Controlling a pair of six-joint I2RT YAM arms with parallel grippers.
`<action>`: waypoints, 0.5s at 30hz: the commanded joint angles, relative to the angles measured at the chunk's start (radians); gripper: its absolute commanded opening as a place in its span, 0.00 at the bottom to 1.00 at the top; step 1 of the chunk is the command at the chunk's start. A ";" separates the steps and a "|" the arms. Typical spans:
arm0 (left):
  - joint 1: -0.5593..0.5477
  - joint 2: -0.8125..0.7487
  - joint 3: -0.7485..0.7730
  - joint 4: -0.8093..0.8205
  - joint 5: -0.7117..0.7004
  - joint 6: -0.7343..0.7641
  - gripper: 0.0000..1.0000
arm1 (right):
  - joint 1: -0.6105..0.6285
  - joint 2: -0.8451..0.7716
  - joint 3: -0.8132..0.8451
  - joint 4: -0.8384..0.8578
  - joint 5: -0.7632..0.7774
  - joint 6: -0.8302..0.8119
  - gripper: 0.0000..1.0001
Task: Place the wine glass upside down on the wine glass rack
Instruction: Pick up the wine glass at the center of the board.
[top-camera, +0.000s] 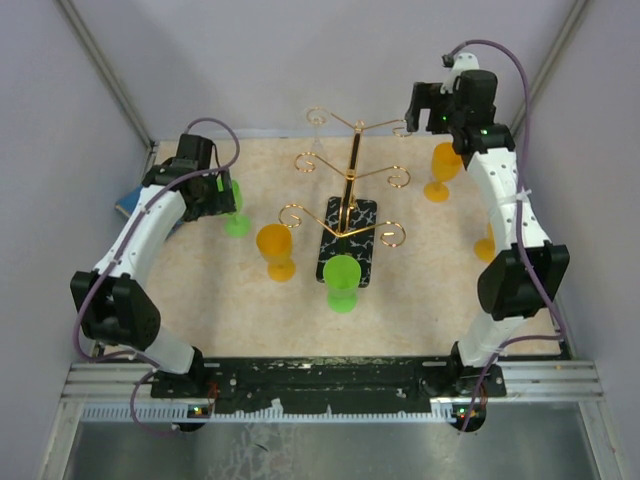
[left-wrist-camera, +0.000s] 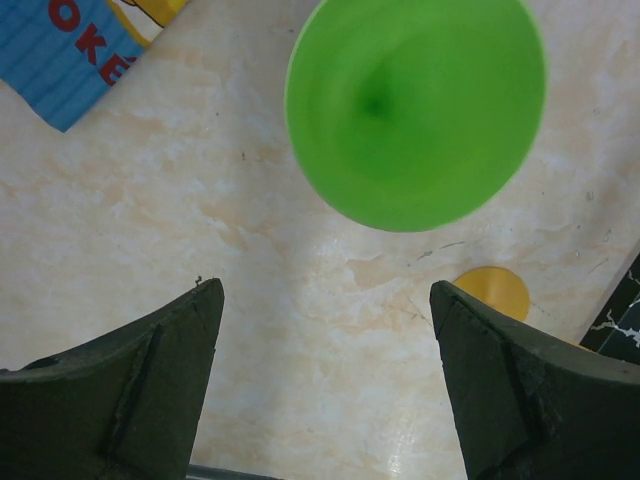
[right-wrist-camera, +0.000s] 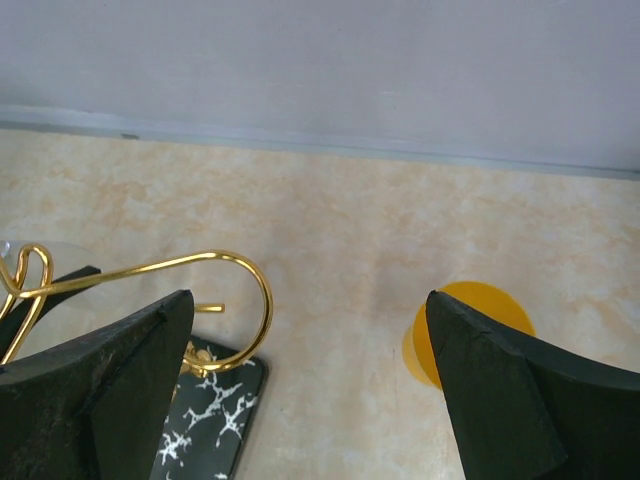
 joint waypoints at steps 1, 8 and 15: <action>0.010 -0.009 -0.014 0.096 -0.027 -0.031 0.89 | -0.004 -0.107 -0.030 0.069 0.012 -0.018 0.99; 0.021 0.004 0.022 0.131 -0.028 -0.018 0.89 | -0.003 -0.139 -0.065 0.076 0.026 -0.020 0.99; 0.056 -0.022 0.036 0.137 -0.022 -0.011 0.89 | -0.003 -0.122 -0.058 0.091 0.013 -0.009 0.99</action>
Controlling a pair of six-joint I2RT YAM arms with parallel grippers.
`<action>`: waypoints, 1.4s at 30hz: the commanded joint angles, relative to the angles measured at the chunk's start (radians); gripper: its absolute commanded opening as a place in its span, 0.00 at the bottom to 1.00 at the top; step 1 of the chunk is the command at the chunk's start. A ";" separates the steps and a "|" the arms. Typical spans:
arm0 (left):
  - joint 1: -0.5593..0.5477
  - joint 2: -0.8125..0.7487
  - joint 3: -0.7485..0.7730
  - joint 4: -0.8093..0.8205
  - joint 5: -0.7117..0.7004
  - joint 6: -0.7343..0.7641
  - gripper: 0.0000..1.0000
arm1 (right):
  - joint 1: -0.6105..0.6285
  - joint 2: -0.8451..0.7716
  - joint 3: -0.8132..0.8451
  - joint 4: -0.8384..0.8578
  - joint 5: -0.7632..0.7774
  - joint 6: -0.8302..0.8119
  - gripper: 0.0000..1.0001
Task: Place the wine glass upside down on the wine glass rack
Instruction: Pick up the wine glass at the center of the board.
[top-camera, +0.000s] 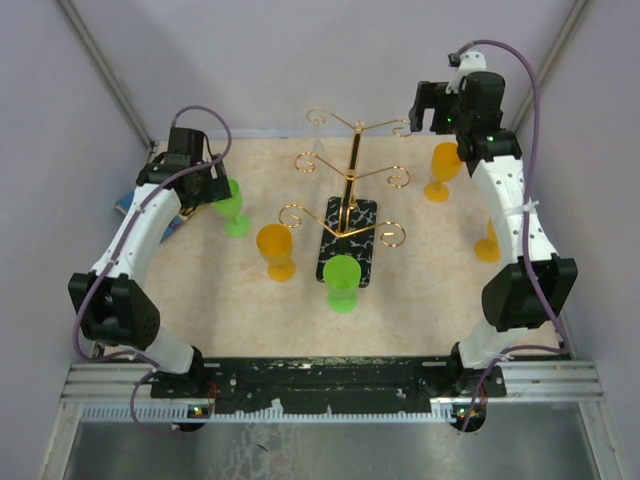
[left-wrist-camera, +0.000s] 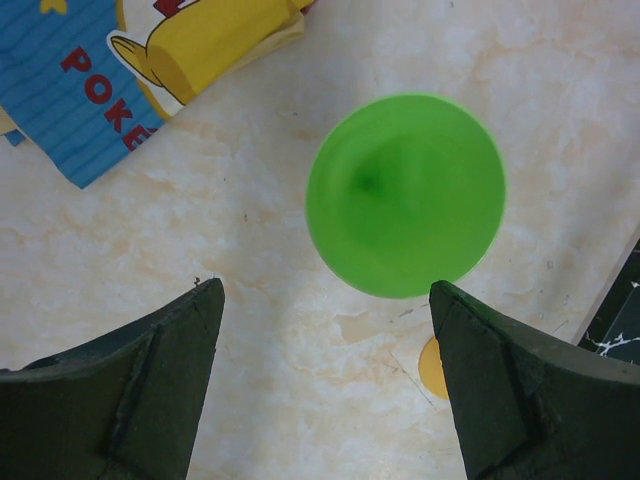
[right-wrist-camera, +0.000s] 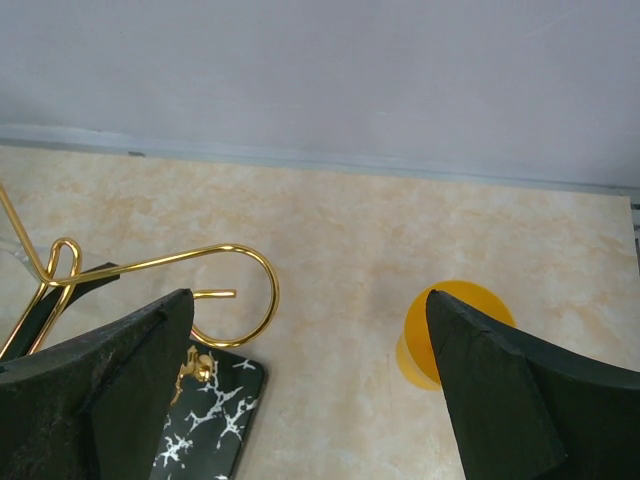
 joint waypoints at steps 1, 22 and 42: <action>0.031 -0.026 0.022 0.055 -0.008 0.004 0.89 | -0.003 -0.027 0.014 0.059 -0.003 0.001 0.99; 0.071 0.094 -0.047 0.175 0.034 0.003 0.41 | -0.003 -0.019 0.008 0.072 -0.016 -0.008 0.81; 0.082 0.012 0.009 0.361 -0.018 0.092 0.00 | -0.004 -0.042 -0.048 0.242 -0.047 0.165 0.75</action>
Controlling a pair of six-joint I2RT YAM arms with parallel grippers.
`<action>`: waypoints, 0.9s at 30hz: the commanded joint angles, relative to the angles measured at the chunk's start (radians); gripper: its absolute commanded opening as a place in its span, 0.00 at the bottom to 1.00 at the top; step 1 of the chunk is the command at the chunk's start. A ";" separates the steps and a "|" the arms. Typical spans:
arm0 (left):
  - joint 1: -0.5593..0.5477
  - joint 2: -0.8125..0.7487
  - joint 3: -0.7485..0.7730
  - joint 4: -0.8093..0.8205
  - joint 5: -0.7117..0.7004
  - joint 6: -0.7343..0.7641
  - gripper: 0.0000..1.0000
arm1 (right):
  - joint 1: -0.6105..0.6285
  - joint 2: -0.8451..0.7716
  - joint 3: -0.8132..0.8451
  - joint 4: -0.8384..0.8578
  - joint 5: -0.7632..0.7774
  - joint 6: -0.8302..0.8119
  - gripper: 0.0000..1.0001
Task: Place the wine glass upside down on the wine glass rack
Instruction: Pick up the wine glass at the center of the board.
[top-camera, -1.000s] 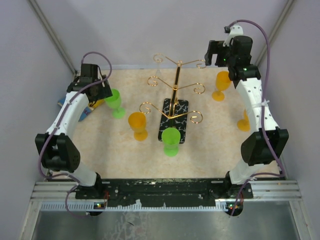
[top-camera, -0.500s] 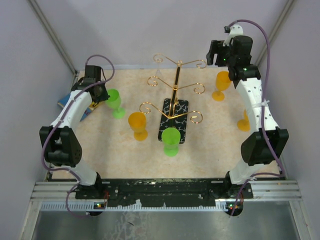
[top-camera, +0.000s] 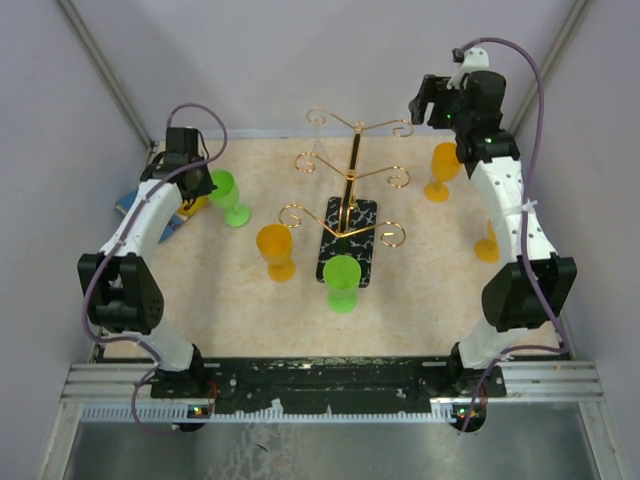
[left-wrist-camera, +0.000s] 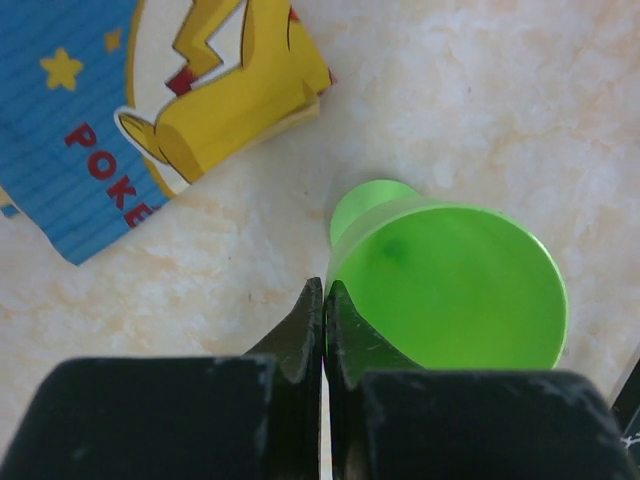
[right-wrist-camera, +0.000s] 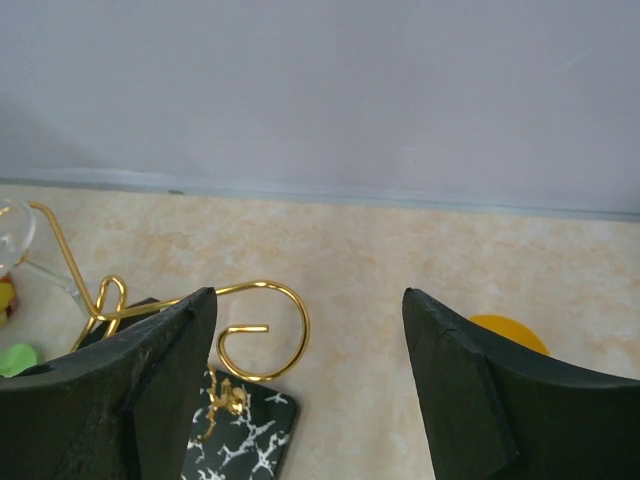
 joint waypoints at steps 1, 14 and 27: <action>0.007 -0.118 0.030 0.233 -0.038 0.091 0.00 | -0.003 -0.048 -0.049 0.192 -0.018 0.141 0.75; -0.049 -0.289 -0.215 1.274 0.212 0.305 0.00 | 0.063 0.034 0.110 0.281 -0.298 0.325 0.99; -0.217 -0.065 -0.241 2.042 0.306 0.562 0.00 | 0.223 0.264 0.348 0.635 -0.432 0.910 0.87</action>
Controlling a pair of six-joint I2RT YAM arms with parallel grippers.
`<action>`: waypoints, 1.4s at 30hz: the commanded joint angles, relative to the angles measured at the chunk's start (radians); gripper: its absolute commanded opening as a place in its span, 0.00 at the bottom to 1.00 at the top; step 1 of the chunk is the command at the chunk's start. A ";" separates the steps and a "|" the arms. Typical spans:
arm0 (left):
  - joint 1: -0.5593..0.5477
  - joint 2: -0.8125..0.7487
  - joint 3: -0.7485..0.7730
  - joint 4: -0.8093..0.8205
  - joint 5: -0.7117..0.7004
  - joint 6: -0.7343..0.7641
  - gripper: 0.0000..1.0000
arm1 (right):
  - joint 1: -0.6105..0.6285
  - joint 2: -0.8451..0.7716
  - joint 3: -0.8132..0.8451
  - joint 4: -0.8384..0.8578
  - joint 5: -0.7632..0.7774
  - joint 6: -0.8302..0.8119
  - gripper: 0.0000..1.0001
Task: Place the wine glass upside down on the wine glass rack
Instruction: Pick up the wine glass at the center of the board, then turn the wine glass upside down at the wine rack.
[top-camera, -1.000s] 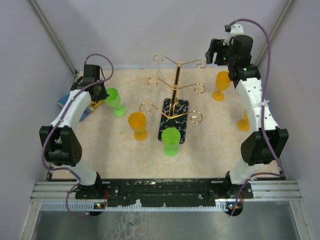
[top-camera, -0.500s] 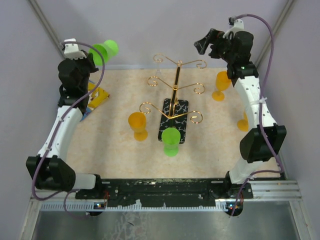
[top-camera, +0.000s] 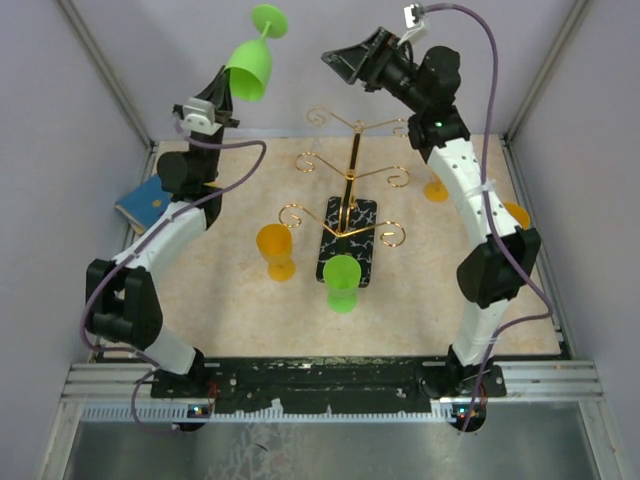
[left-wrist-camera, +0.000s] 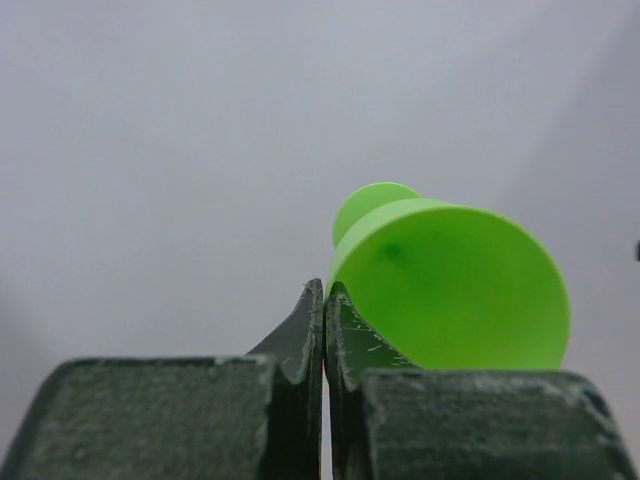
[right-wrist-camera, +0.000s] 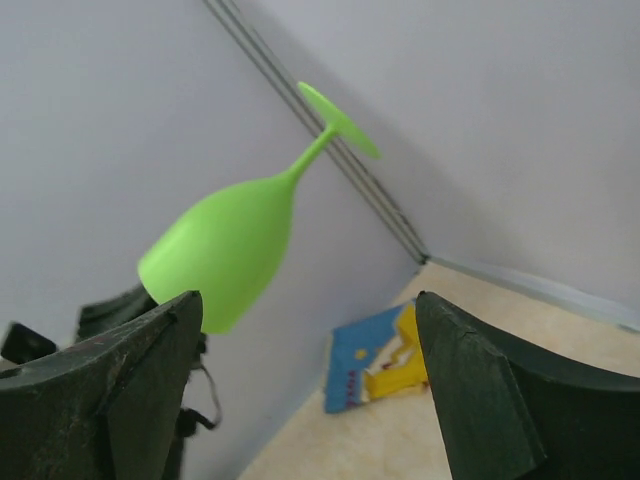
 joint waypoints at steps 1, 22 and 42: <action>-0.036 0.057 0.003 0.301 0.033 0.095 0.00 | 0.021 0.110 0.144 0.191 -0.058 0.310 0.86; -0.114 0.068 -0.091 0.382 0.043 0.106 0.00 | 0.095 0.396 0.464 0.308 -0.062 0.571 0.71; -0.155 0.105 -0.068 0.387 0.073 0.058 0.00 | 0.125 0.415 0.458 0.305 -0.086 0.561 0.43</action>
